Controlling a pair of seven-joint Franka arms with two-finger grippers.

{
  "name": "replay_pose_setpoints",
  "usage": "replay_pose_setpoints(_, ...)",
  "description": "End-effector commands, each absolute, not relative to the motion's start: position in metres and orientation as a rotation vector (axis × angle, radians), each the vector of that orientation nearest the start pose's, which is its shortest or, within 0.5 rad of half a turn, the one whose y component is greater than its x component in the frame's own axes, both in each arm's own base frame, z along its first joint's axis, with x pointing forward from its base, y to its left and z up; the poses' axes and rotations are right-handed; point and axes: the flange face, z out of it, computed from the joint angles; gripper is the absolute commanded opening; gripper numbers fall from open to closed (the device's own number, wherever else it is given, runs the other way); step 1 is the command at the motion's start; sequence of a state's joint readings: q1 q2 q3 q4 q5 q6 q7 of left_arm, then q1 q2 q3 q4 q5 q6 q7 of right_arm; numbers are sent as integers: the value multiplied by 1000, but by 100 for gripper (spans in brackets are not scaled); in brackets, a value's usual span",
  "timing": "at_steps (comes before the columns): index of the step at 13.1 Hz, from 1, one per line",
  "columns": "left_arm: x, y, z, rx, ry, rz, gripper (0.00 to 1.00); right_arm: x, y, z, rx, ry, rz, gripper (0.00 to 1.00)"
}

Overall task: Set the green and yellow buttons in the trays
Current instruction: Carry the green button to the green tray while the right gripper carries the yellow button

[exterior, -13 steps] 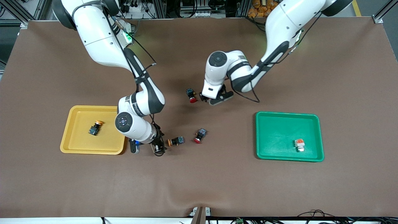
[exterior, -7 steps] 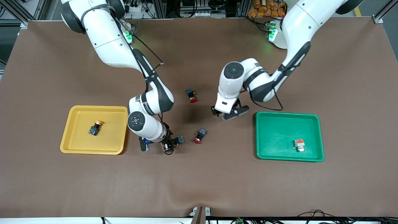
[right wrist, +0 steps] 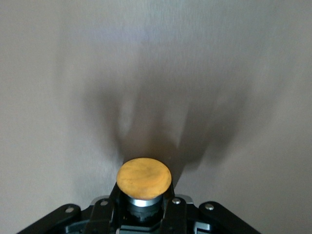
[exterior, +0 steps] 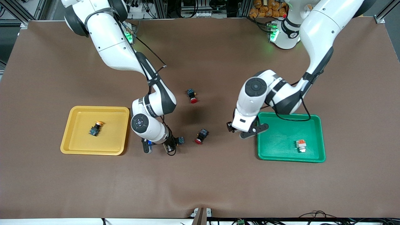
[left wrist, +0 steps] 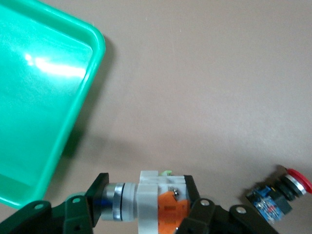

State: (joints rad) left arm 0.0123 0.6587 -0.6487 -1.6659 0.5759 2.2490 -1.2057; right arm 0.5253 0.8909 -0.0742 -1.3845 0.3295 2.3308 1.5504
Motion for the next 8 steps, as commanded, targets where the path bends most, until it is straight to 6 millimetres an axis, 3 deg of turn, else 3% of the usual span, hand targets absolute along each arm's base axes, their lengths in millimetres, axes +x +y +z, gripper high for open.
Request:
replay_pose_setpoints(1,617,-330,301,-3118,-456,-146,0,671,314,204,-2486,1727,280,0)
replay_pose_setpoints(5,646,-274,303,-3070,-344,-94,0,675,246,233,-2783,1327,450,0)
replay_pose_setpoints(7,651,-265,302,-3067,-318,-87,0,675,205,241,-2869,1190,467,0)
replay_pose_setpoints(8,656,-251,298,-3047,-309,-82,0,674,182,246,-2903,1089,470,0)
